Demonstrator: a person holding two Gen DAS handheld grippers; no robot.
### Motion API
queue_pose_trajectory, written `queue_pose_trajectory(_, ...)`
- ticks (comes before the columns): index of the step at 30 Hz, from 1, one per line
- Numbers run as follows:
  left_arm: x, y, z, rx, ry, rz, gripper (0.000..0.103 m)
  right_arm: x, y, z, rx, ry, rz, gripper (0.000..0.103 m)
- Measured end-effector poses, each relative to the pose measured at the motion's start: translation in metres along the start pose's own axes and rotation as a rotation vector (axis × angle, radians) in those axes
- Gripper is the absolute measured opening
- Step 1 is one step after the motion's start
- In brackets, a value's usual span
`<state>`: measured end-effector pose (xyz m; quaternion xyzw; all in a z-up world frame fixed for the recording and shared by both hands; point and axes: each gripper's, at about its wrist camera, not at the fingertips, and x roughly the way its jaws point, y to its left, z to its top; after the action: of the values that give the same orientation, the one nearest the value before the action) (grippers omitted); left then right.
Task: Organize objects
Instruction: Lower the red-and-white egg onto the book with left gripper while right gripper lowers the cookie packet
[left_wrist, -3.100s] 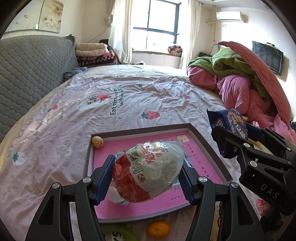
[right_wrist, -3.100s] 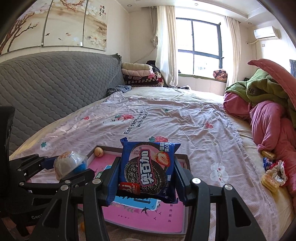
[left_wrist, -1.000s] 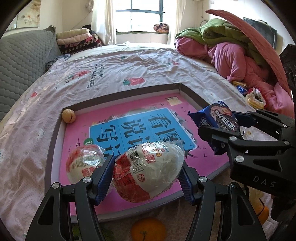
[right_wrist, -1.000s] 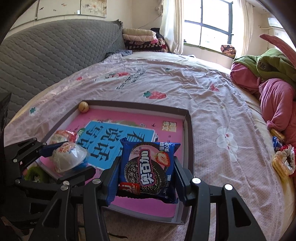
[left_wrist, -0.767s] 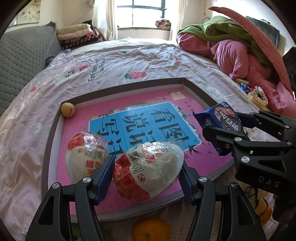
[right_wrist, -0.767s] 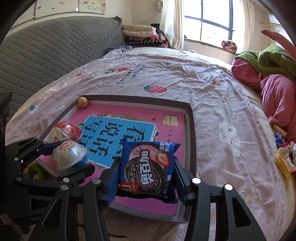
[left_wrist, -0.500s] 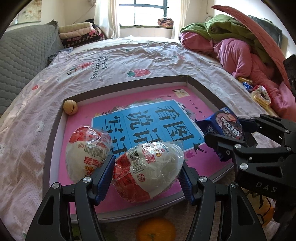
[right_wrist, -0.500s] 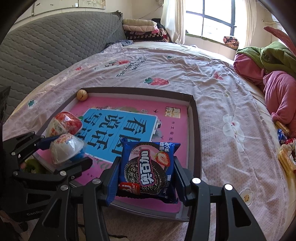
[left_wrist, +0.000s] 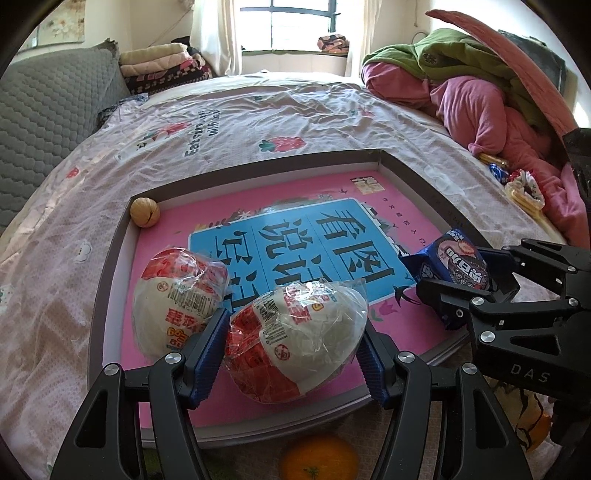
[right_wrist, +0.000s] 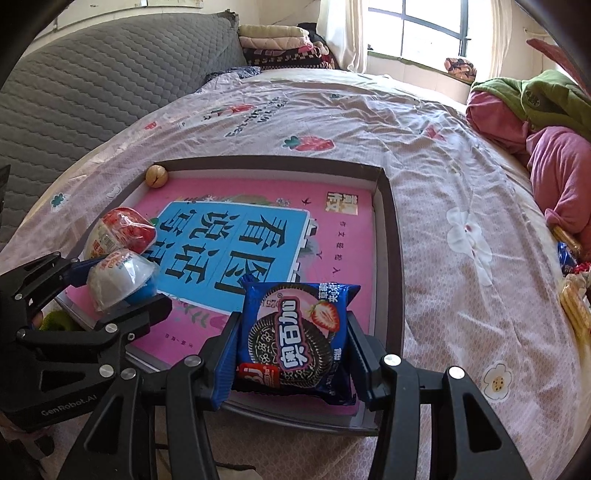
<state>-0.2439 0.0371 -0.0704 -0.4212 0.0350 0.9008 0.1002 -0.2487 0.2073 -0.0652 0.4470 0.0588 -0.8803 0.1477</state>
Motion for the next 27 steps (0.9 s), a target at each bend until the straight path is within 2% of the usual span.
queue_pose_trajectory(27, -0.0031, -0.0031, -0.0015, 0.011, 0.018, 0.000, 0.067, -0.0074, -0.0025, 0.0014, 0.003, -0.023, -0.008, 0.052)
